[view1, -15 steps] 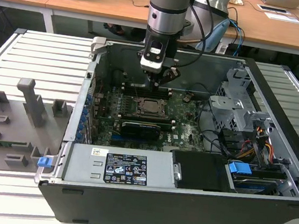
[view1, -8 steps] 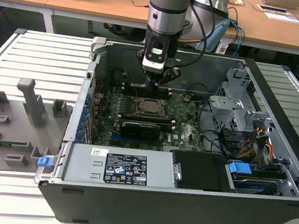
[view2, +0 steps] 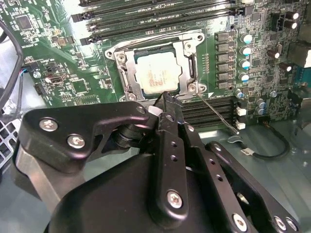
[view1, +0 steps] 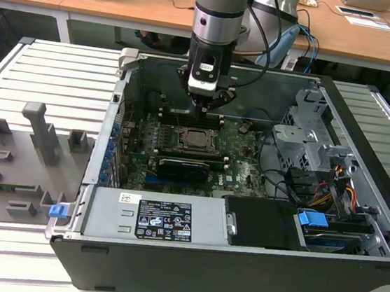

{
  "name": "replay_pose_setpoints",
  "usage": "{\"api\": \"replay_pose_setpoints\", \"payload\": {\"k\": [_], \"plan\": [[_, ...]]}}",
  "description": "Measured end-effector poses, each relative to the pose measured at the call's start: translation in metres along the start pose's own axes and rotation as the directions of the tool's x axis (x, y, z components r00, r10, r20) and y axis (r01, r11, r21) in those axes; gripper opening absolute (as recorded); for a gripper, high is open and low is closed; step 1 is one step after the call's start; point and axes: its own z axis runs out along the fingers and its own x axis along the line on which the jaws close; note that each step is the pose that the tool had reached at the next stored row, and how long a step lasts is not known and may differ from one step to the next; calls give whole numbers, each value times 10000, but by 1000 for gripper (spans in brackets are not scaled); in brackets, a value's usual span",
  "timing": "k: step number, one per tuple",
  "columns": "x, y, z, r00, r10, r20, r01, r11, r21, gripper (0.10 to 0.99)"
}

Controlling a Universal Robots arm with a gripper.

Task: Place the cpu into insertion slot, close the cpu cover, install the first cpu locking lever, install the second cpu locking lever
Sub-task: 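Install the first cpu locking lever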

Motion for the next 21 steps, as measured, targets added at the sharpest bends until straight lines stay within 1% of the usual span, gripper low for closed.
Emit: {"api": "replay_pose_setpoints", "payload": {"k": [11,17,21], "plan": [[0,0,0,9989,-466,-17,466,9989,-1,106],[0,0,0,9946,-1035,-37,1035,9946,-4,106],[0,0,0,9920,-1260,-45,1260,9920,-5,106]]}}
